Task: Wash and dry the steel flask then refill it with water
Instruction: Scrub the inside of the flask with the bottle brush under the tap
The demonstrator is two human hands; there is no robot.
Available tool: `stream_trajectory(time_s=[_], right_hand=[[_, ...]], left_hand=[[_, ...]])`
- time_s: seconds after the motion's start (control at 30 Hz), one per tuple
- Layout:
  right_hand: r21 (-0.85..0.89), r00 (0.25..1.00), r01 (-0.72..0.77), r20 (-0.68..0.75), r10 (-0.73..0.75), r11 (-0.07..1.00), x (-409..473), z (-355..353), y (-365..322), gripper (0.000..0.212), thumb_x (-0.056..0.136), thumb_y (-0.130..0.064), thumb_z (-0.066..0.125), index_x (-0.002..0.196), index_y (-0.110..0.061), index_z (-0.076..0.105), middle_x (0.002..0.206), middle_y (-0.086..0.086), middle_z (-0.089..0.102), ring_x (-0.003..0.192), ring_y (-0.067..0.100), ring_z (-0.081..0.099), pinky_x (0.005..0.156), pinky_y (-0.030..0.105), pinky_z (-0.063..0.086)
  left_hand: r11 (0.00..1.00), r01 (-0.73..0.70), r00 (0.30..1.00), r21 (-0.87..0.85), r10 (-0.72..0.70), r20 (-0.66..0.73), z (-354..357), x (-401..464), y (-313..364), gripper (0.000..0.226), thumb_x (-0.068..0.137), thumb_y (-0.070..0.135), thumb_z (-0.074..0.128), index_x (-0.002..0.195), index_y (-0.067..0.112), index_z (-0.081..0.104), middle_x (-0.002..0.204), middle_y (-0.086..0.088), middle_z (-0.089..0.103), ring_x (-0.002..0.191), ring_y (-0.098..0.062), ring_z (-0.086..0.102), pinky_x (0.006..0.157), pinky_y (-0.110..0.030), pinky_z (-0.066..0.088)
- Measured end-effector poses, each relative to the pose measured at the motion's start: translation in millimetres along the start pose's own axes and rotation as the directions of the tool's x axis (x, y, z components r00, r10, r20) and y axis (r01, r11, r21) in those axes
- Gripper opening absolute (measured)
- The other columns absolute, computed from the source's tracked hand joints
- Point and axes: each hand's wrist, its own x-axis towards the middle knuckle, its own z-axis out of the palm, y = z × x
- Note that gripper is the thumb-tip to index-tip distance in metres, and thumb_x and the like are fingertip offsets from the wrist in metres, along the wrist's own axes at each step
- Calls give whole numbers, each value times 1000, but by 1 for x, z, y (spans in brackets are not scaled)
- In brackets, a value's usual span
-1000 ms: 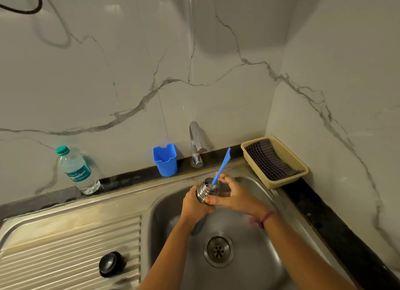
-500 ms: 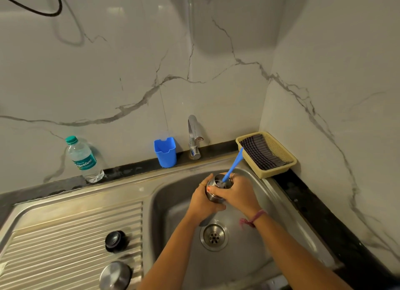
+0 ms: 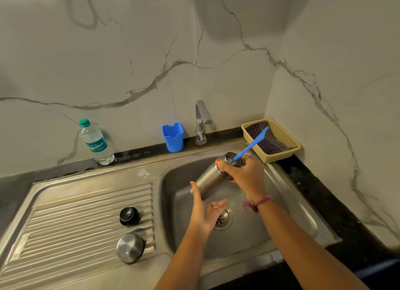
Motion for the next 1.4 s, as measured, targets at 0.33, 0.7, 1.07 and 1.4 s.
stream_trajectory(time_s=[0.33, 0.7, 1.07, 1.4], right_hand=[[140, 927, -109, 373, 50, 984, -15, -23, -11, 76, 60, -44, 86, 123, -13, 58, 116, 1, 67, 106, 18, 66, 82, 37, 59], [-576, 655, 756, 646, -393, 311, 6, -120, -41, 59, 77, -48, 73, 128, -23, 59, 108, -3, 68, 90, 12, 65, 78, 30, 54], [-698, 711, 610, 691, 129, 374, -6, -94, -29, 26, 102, -26, 37, 112, -17, 59, 75, -5, 53, 57, 7, 47, 51, 17, 35], [-587, 582, 810, 806, -108, -15, 10, -118, -49, 35, 92, -22, 59, 127, -22, 59, 68, -3, 54, 45, 6, 40, 41, 19, 26]], left_hand=[[937, -181, 941, -299, 77, -329, 23, 8, 33, 98, 63, 25, 91, 141, 17, 33, 132, -28, 50, 105, -48, 61, 52, -58, 55], [964, -220, 879, -148, 130, -459, 21, 4, 59, 101, 77, 17, 84, 150, 28, 15, 145, -23, 38, 121, -44, 53, 86, -67, 53], [963, -268, 870, -38, 225, -439, 26, 11, 55, 100, 81, 16, 79, 153, 31, 12, 141, -18, 41, 114, -39, 55, 86, -65, 51], [938, -322, 886, -127, 252, -389, 29, 19, 72, 91, 81, 19, 80, 149, 31, 20, 128, -16, 49, 98, -35, 59, 87, -64, 54]])
